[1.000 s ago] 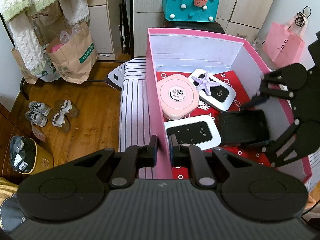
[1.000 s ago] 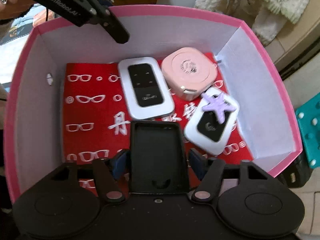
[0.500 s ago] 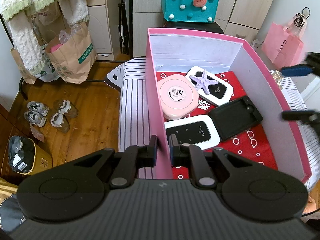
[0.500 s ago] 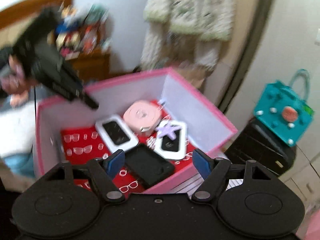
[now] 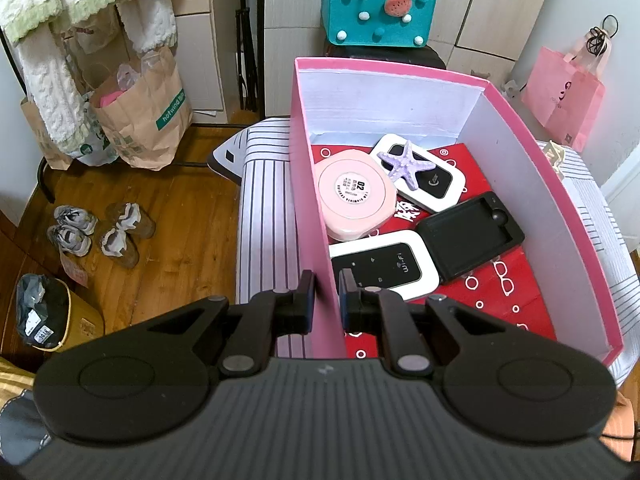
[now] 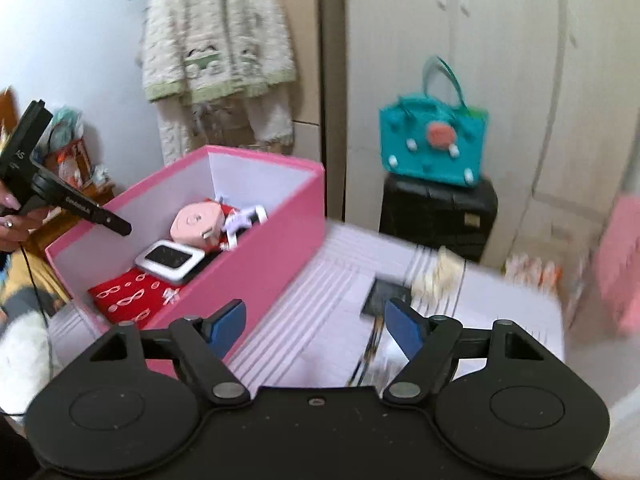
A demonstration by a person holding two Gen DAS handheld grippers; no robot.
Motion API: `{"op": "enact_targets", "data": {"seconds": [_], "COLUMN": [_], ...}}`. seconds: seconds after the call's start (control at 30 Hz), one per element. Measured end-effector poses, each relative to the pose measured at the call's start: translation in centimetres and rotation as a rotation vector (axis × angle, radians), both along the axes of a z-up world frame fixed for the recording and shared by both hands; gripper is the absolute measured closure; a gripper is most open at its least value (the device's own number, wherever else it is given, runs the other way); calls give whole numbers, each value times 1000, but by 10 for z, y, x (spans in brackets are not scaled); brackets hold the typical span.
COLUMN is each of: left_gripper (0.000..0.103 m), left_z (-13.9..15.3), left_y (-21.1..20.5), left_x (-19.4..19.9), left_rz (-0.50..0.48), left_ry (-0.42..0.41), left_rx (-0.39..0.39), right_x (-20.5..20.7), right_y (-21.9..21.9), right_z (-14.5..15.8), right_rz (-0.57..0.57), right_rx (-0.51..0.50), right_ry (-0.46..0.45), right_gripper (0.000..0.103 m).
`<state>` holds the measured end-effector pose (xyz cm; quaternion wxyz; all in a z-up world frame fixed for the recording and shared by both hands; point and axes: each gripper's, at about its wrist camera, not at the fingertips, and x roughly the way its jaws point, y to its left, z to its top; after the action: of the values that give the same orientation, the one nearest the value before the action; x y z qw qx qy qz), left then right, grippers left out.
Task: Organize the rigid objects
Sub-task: 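Move the right tool to the yellow starfish and close on it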
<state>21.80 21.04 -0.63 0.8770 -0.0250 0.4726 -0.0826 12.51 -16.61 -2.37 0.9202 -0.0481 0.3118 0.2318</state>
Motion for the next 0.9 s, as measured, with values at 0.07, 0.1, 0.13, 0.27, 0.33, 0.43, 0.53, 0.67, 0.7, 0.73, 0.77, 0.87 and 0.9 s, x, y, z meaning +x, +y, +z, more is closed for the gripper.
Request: {"op": "enact_targets", "data": {"seconds": [0.07,0.1,0.13,0.27,0.33,0.43,0.53,0.67,0.7,0.73,0.77,0.87,0.9], "left_gripper": [92,92,92,92,92,92,92,92,92,92,92,92,92], "left_z": [0,0,0,1,1,1,1,1,1,1,1,1,1], "left_y": [0,0,1,1,1,1,1,1,1,1,1,0,1], "left_x": [0,0,0,0,0,0,1,0,1,0,0,0,0], "left_rz": [0,1,2,3,4,1,2,3,4,4,4,5,5], "left_ry": [-1,-3,-2,-4,-4,-4,-5,-5,-5,-5,-5,-5,-5], "left_rx": [-1,-2,-3,-7,-6,-2,-1,-2,-2,-2,-1,-1,-1], "right_x": [-10,-15,-18,-35,-43,-51,-54,-53,-53,-52,-52,-50,-49], "right_y": [-13,-18,-22,-28,-30,-31,-30,-23,-20,-17,-15,-8,-6], "right_z": [-19,-30,-40,-78,-88,-98,-106,-110,-111,-112,-113,-114,-115], "right_rz": [-43,-59,-78,-129,-156,-186,-198,-176,-172,-165,-155,-136,-140], "right_rx": [70,112,149,221,230,215,172,140,121,106,95,65,57], "right_ry": [56,80,108,153,138,104,87,79,73,67,63,43,33], "right_gripper": [26,29,32,39,39,39,39,39,39,39,39,38,38]}}
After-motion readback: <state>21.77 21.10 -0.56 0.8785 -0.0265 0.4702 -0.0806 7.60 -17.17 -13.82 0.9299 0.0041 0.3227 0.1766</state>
